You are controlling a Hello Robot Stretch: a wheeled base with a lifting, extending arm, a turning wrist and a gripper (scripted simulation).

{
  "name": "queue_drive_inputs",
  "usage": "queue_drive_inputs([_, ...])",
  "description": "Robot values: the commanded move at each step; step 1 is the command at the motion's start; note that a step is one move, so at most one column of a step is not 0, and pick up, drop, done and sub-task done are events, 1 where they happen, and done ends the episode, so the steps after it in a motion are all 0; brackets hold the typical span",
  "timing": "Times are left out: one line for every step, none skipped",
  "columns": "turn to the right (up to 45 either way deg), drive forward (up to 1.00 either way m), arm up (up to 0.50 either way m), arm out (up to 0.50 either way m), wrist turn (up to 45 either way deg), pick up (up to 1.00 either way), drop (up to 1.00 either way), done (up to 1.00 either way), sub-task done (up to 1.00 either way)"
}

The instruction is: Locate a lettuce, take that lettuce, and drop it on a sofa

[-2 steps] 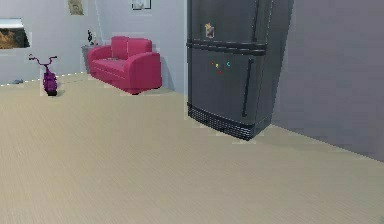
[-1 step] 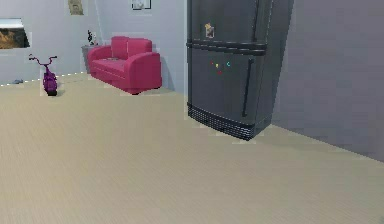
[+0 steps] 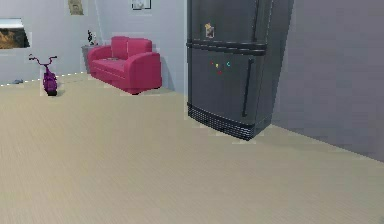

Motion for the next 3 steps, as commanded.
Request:
queue_drive_inputs([0.0, 0.00, 0.26, 0.00, 0.0, 0.00, 0.00, 0.00, 0.00])
queue_drive_inputs([0.0, 0.00, 0.00, 0.00, -45.0, 0.00, 0.00, 0.00, 0.00])
queue_drive_inputs([0.0, 0.00, 0.00, 0.00, -30.0, 0.00, 0.00, 0.00, 0.00])
